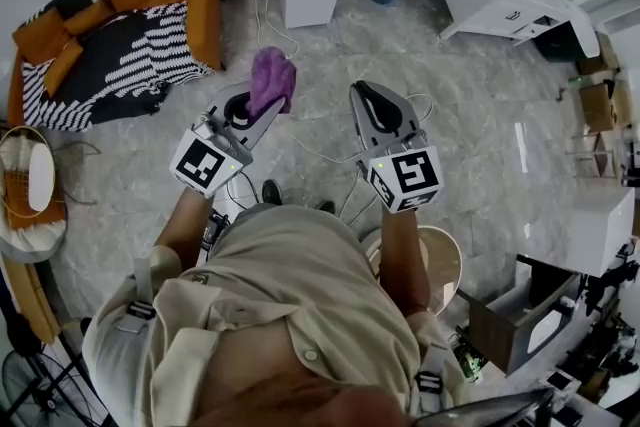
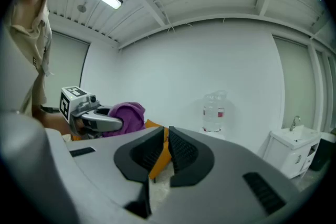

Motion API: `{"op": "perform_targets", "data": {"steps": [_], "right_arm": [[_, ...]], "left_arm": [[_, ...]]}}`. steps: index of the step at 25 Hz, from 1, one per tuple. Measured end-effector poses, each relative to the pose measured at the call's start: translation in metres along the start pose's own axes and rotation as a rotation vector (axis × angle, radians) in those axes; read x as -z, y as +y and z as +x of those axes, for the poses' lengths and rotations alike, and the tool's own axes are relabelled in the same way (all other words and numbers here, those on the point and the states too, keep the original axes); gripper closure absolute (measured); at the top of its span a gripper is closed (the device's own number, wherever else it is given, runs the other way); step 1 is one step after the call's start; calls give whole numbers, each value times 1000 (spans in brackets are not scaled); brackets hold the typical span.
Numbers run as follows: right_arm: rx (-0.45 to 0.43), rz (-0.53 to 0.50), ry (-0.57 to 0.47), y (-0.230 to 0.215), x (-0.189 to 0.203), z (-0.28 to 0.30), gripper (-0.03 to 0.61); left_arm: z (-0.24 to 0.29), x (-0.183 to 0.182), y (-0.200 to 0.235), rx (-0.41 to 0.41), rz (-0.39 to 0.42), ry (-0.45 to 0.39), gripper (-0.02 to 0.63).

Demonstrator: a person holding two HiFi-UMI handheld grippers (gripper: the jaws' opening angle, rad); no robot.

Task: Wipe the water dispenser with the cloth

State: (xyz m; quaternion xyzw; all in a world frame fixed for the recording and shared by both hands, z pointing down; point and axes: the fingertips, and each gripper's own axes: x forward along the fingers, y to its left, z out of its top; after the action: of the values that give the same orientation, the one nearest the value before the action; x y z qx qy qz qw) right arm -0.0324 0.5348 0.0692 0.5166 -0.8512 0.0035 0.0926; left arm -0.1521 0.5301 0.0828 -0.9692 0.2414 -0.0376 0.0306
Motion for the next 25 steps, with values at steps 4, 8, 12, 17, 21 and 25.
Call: {"op": "perform_targets", "data": {"steps": [4,8,12,17,21,25], "right_arm": [[-99,73,-41,35,-10,18,504],[-198,133,-54,67,-18,32,441],[-261,178,-74,79,-23,43,366],[-259,176,-31,70,-14,66,351],[-285,209,-15,57,-6,85,378],[-292,183,-16,32,-3,102,478]], "left_arm": [[-2,2,2,54,-2,-13,541],[1,0,0,101,-11,-31,538],[11,-3,-4,133,-15,-47,537],[34,-2,-7,133,26,-52,523],[51,7,8,115,41,-28,509],[70,15,30,105,90,3,471]]}}
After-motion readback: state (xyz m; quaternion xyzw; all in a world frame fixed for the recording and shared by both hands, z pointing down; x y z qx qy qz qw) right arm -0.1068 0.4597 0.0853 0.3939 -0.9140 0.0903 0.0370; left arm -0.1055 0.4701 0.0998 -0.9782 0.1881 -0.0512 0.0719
